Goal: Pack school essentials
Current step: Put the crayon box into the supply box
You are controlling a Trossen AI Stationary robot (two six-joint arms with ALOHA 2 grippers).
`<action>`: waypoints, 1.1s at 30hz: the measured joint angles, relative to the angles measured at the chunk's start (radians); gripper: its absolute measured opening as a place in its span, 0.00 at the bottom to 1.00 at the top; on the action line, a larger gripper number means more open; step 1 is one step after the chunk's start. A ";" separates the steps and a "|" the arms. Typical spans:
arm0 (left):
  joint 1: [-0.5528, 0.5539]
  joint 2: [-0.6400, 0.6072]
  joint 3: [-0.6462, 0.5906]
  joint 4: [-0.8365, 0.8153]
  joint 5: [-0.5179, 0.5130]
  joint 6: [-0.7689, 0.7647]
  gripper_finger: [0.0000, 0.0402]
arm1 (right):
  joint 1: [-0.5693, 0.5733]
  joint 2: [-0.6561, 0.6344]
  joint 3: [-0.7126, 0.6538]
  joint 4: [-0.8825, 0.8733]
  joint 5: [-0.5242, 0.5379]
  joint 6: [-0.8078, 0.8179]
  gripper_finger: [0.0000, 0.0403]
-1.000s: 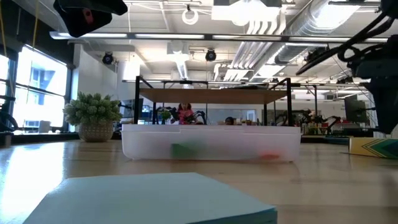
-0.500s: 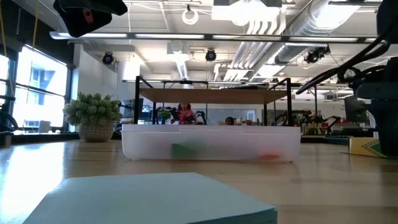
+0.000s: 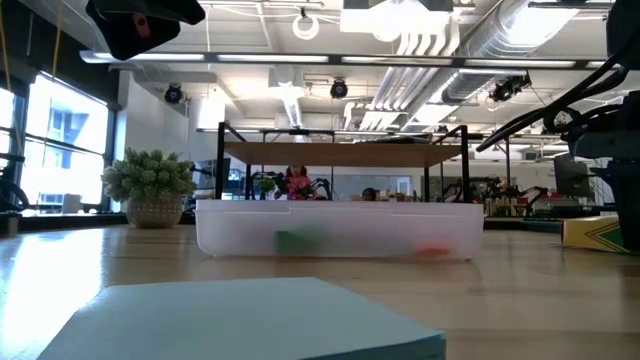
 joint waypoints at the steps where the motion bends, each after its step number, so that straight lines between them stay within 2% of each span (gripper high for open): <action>1: 0.000 0.000 0.000 0.000 0.000 0.000 0.39 | 0.002 0.000 0.000 0.000 0.001 0.000 0.66; 10: 0.000 0.000 0.000 0.000 0.000 0.000 0.39 | 0.039 0.002 0.038 0.004 0.018 -0.021 0.65; 18: 0.000 0.000 0.000 0.000 0.000 0.000 0.39 | 0.042 0.002 0.176 0.005 0.167 -0.156 0.65; 26: 0.000 0.000 0.000 0.000 0.000 0.000 0.39 | -0.038 0.002 0.299 0.063 0.318 -0.437 0.65; 33: 0.000 0.000 0.000 0.000 -0.001 0.000 0.39 | -0.152 0.001 0.322 0.308 0.334 -0.805 0.65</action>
